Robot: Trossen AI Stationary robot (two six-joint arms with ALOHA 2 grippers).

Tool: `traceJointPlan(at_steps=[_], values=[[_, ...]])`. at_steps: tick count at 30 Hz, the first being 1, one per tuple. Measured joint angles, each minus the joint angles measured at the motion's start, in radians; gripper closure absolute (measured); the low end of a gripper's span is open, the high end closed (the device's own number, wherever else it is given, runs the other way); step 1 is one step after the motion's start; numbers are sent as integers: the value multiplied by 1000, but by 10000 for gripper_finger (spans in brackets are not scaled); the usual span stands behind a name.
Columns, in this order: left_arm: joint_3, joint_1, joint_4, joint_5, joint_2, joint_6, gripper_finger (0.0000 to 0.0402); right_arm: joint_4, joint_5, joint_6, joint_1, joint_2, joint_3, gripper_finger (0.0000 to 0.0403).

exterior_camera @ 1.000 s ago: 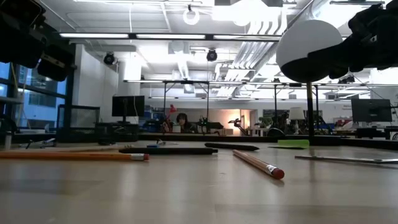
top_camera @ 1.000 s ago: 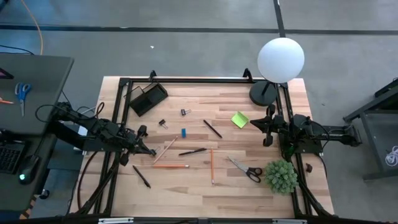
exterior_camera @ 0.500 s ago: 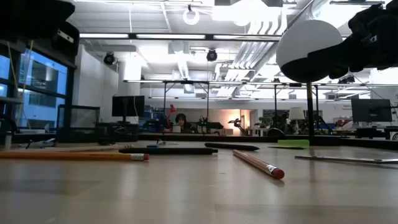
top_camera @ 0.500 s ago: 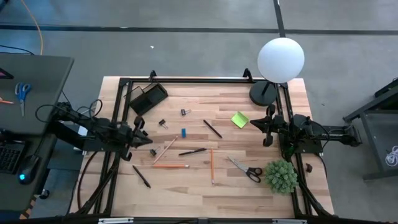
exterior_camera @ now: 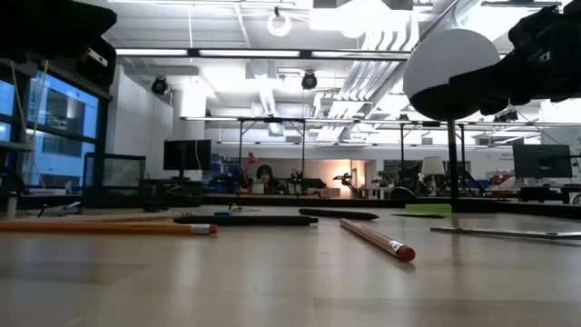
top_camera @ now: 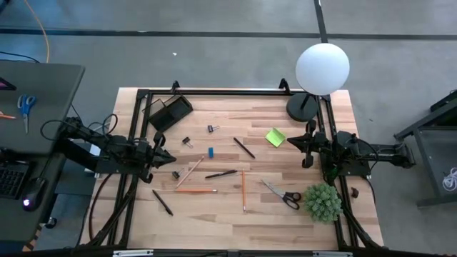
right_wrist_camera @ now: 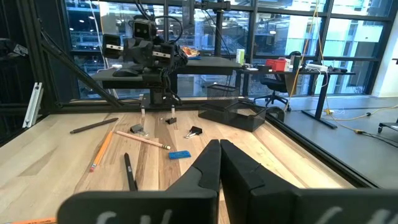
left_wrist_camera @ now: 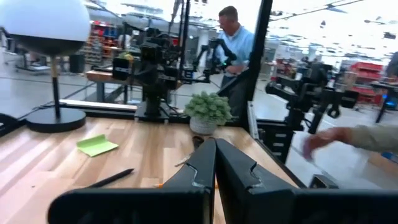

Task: Pick and place office supplies into organizer
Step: Put the black pen into the top left section of the desk organizer

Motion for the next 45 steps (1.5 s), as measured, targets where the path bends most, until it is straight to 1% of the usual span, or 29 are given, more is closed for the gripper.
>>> traceJointPlan(at_steps=[6, 10, 12, 16, 19, 22, 23, 25, 31, 34, 38, 41, 43, 45], values=[[0, 0, -1, -2, 0, 0, 401, 12, 1, 0, 0, 0, 0, 402], [0, 0, -3, 0, 0, -11, 401, 143, 6, -60, 0, -1, 0, 402], [0, 0, -3, 6, 0, -32, 401, 156, 5, -61, 0, 0, 0, 402], [0, 0, 2, 11, 0, -52, 401, 145, 4, -34, 0, 0, 0, 402], [0, 0, 46, 11, 0, -23, 401, 158, 3, -2, 0, 0, 0, 402], [0, 0, 108, 41, 17, -6, 401, 179, 1, 125, 0, 0, 0, 402], [0, 0, 132, 65, 30, -5, 401, 179, 1, 171, 0, 0, 0, 402], [0, -1, 191, 87, 68, 7, 401, 187, 11, 204, 0, 0, 0, 402], [0, 0, 371, 67, 261, 59, 401, 222, 37, 218, 1, 0, 0, 402], [0, 0, 468, 66, 372, 76, 401, 233, 53, 278, 1, 0, 0, 402], [0, 0, 539, 54, 477, 81, 401, 291, 90, 284, 0, 11, 0, 402], [19, 0, 531, -10, 517, 82, 401, 279, 34, 318, 12, 67, 0, 400], [35, 0, 515, -56, 540, 83, 401, 276, 41, 339, 29, 137, 0, 395], [57, 0, 481, -81, 567, 83, 401, 294, 72, 341, 51, 225, 0, 387]])
